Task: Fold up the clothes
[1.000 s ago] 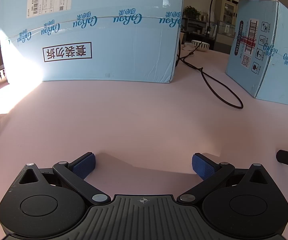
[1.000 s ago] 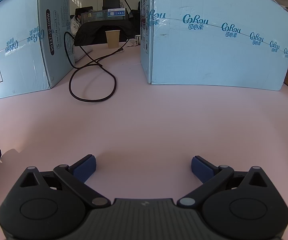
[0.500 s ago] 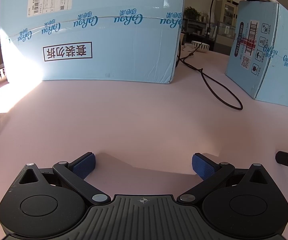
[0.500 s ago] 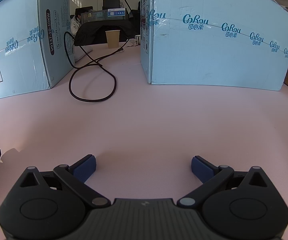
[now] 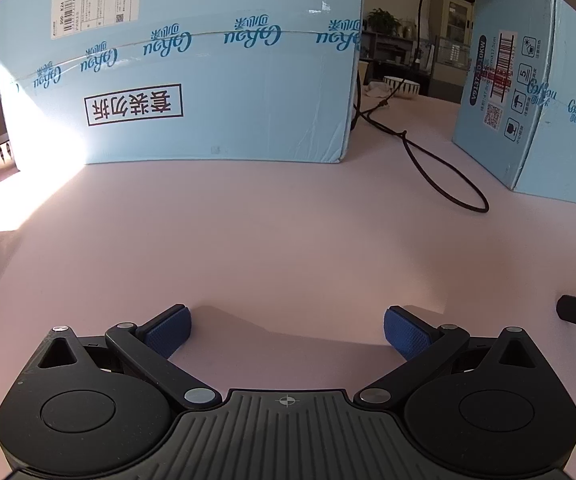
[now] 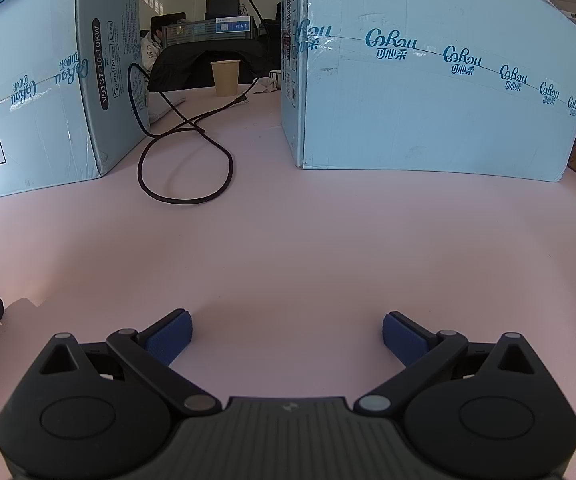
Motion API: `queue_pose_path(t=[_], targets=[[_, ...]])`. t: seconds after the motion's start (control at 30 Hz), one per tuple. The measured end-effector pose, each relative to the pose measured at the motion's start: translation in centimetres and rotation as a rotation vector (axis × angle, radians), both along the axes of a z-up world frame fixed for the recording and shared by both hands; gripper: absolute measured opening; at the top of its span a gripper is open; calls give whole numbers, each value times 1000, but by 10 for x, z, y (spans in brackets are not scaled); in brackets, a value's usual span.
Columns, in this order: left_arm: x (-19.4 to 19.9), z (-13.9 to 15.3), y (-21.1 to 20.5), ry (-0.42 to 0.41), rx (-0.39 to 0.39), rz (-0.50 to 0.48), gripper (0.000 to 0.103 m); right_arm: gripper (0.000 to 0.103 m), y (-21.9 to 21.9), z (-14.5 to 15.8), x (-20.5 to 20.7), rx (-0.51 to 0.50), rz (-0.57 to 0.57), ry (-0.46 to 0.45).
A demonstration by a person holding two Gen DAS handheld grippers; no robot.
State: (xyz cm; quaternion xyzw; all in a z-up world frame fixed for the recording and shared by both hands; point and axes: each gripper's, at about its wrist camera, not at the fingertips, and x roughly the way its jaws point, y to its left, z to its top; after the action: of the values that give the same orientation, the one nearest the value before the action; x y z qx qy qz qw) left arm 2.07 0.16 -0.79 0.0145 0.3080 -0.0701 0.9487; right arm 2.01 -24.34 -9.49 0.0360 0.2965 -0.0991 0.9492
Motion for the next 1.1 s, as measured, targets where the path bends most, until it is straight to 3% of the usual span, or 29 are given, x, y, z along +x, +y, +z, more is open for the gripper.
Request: queue_pose_path(t=[1.1], targets=[[0, 2, -1, 0, 8, 2, 103, 103, 0, 0, 1, 0, 1, 0]])
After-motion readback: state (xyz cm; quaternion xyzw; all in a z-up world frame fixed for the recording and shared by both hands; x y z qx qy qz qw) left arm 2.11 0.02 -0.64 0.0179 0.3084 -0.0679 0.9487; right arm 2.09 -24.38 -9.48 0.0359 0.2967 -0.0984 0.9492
